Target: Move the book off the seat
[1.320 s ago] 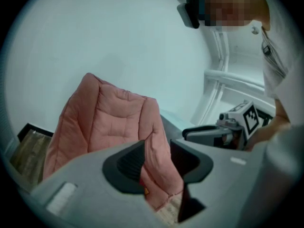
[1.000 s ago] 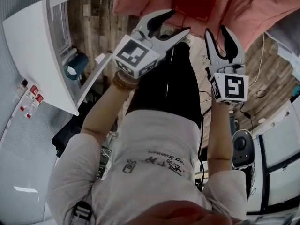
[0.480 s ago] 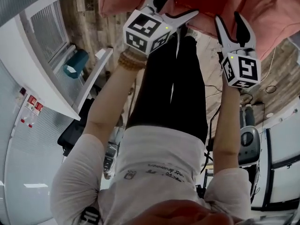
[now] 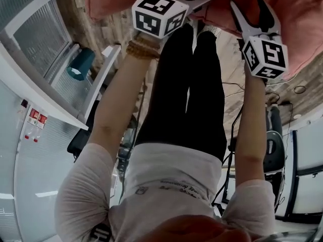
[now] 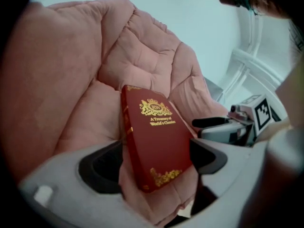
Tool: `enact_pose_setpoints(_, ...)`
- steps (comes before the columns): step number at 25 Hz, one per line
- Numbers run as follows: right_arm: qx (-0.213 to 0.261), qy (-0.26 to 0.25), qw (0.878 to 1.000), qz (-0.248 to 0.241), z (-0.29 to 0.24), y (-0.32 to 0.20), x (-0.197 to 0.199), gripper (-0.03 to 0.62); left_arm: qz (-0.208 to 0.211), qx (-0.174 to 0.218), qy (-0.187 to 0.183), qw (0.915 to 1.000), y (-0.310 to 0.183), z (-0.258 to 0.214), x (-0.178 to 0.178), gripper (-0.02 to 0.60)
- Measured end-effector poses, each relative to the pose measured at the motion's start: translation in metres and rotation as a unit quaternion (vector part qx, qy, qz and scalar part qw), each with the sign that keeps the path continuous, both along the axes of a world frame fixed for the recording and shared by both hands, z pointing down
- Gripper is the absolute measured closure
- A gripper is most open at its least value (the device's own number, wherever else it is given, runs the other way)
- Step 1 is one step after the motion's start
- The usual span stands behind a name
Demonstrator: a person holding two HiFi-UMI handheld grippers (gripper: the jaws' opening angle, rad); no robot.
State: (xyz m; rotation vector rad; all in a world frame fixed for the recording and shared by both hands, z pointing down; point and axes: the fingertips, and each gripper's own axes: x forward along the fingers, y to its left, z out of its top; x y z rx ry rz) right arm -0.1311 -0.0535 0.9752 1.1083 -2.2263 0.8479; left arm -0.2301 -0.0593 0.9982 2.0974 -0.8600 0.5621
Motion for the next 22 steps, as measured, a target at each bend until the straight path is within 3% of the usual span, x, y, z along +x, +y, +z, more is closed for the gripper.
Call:
enact_pose_setpoints(9,-0.019,0.007,1.0,0.01,0.037,0.002,0.002,0.224,0.014,0.003,0.01,0.9998,0.001,0.025,0.011,0.152)
enact_pose_setpoints(22,-0.026,0.019,0.999,-0.007,0.046,0.003,0.002,0.252,0.025,0.005,-0.02,0.9995,-0.003,0.035,0.021,0.173)
